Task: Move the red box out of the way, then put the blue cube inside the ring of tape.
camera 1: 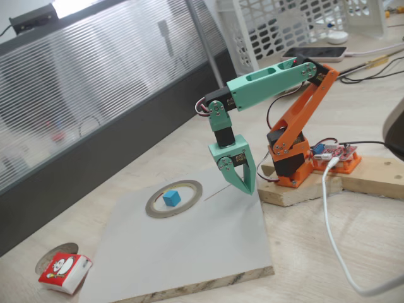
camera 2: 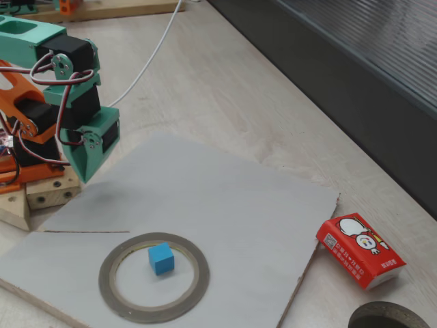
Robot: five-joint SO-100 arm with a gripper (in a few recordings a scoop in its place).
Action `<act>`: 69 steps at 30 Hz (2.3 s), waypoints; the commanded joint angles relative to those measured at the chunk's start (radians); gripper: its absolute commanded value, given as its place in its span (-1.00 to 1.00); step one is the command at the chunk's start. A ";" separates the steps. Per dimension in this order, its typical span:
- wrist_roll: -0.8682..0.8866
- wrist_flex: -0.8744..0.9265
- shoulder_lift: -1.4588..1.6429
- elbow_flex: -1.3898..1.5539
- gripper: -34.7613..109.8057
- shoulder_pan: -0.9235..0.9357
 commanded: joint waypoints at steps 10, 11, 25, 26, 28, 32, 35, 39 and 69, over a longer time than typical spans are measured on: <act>0.009 0.011 0.080 0.000 -0.51 -0.011; 0.009 0.011 0.080 0.000 -0.51 -0.011; 0.009 0.011 0.080 0.000 -0.51 -0.011; 0.009 0.011 0.080 0.000 -0.51 -0.011; 0.009 0.011 0.080 0.000 -0.51 -0.011; 0.011 0.012 0.080 0.000 -0.51 -0.011; 0.011 0.012 0.078 0.005 -0.52 -0.009; 0.011 0.012 0.080 0.069 -0.52 -0.009; 0.005 0.293 0.081 -0.124 -0.52 0.077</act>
